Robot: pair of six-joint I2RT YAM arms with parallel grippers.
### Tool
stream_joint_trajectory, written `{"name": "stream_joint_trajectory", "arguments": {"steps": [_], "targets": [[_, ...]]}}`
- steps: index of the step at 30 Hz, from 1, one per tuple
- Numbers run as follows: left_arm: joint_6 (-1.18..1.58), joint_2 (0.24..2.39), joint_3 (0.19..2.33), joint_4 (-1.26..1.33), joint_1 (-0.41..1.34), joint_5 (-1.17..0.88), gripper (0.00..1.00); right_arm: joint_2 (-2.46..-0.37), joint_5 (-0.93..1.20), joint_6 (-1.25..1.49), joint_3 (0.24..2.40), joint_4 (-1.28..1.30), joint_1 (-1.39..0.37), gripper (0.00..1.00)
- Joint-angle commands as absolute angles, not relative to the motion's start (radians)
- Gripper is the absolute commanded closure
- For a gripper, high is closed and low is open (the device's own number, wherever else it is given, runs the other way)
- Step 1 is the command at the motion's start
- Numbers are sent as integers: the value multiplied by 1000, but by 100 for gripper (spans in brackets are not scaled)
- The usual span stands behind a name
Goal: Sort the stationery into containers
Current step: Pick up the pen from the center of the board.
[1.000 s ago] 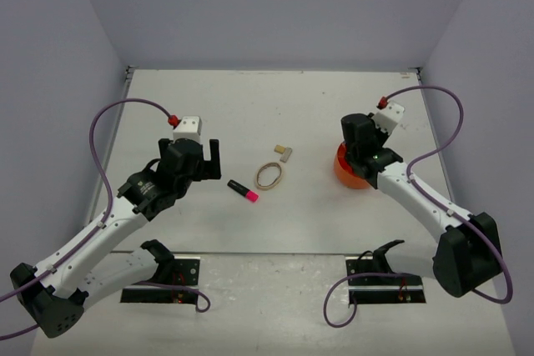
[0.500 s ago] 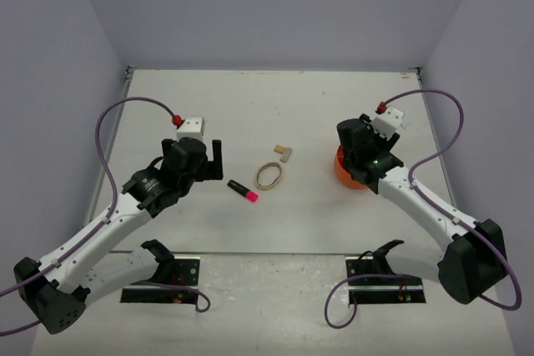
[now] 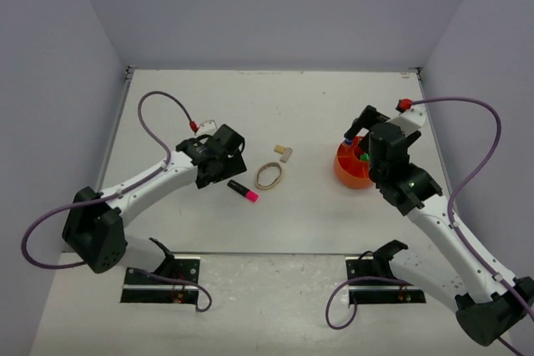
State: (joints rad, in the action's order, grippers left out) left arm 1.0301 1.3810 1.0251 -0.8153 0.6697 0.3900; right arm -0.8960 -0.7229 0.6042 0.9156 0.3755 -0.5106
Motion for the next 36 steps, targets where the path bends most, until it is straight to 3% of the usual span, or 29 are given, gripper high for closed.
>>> {"name": "stream_joint_trajectory", "arguments": {"steps": [1,8,14,16,18,19,22,25,28,31,34,36], "targets": [[1309,1505,1113,-873,667,333,0,-884,-560,586,930,426,-517,3],[1359,1641,1121,-798,675,233,3,-860,-459,573,884,425,-517,3],[1373,1758,1094,-733,673,211,11,-815,-392,556,859,394,-517,3],[1372,1798,1098,-735,675,204,26,-810,-378,554,857,391,-518,3],[1377,1825,1092,-735,673,196,53,-804,-353,552,861,390,-518,3],[1382,1828,1077,-732,675,186,73,-801,-344,551,859,390,-517,3],[1396,1829,1049,-728,675,177,81,-782,-244,538,834,353,-517,4],[1412,1778,1019,-715,673,189,100,-769,-18,497,769,242,-517,3],[1427,1668,975,-702,674,208,100,-786,257,513,705,142,-527,1],[1426,1554,945,-679,681,236,100,-824,382,601,611,-5,-585,1],[1403,1435,916,-611,701,250,100,-867,396,651,543,-131,-656,1],[1374,1340,890,-541,710,224,100,-934,270,707,542,-181,-794,6]]}}
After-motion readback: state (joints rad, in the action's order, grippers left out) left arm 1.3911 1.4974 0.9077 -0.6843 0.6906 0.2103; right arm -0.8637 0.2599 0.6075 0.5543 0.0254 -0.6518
